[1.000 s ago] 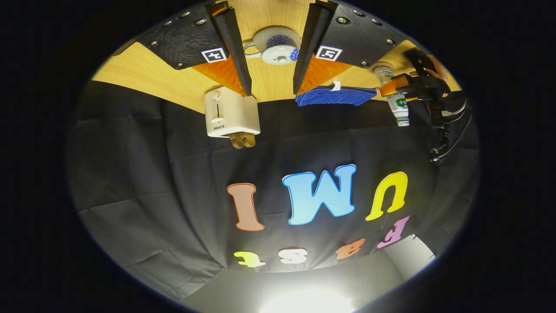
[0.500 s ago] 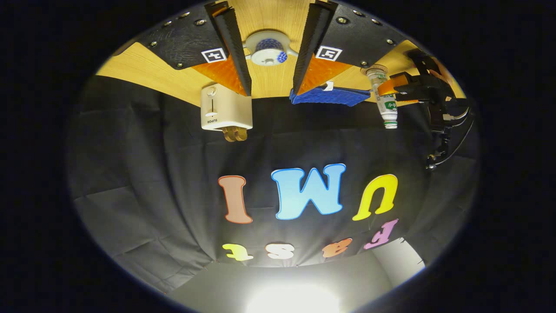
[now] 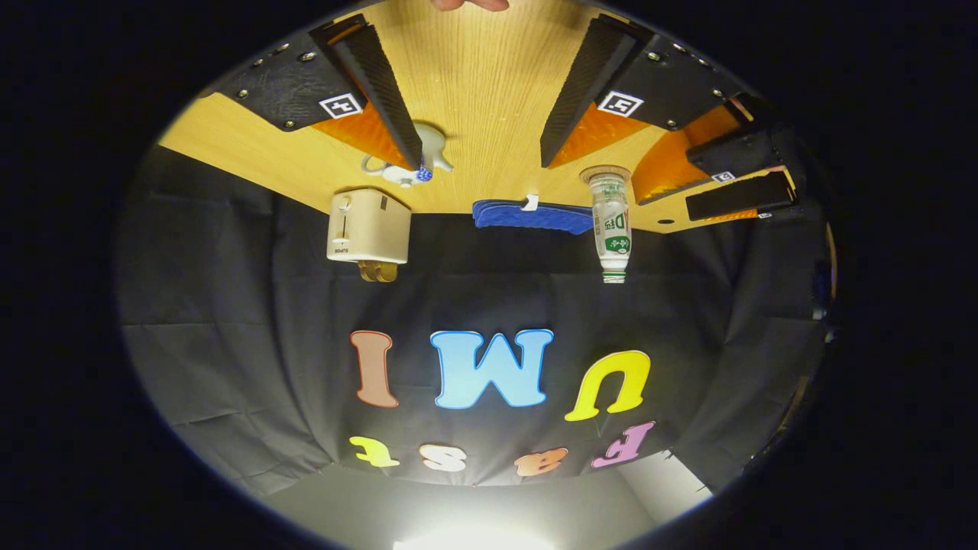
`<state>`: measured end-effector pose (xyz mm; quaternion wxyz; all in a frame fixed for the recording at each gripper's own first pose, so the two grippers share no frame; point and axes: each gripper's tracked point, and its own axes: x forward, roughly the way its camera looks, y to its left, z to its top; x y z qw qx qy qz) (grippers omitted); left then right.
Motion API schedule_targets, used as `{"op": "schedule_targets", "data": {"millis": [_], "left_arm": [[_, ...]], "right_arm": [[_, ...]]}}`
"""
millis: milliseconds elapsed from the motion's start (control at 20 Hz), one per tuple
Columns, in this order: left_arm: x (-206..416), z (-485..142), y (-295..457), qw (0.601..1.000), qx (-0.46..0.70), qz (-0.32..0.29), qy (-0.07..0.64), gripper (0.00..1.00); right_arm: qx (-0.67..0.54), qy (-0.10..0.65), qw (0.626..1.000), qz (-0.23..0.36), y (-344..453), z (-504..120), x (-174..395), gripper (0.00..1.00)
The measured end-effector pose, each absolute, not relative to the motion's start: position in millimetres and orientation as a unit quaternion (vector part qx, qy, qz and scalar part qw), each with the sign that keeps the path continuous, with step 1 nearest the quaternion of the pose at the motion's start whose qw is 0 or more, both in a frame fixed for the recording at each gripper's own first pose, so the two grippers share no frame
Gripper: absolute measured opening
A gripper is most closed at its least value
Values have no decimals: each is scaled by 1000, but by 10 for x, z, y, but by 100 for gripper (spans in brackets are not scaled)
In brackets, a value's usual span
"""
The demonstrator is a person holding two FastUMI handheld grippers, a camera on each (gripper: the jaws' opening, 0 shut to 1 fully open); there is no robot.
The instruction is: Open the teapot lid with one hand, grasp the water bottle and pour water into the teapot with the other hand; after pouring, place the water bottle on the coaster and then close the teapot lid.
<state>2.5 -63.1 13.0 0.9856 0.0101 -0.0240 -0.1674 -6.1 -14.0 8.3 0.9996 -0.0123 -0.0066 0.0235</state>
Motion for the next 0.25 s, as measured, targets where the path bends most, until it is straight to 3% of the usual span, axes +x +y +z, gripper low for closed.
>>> {"op": "schedule_targets", "data": {"millis": [250], "left_arm": [[-109,-24,-606,988,-8,-155,-3,100]], "right_arm": [[-5,-4,1000,11,-146,17,-150,96]]}}
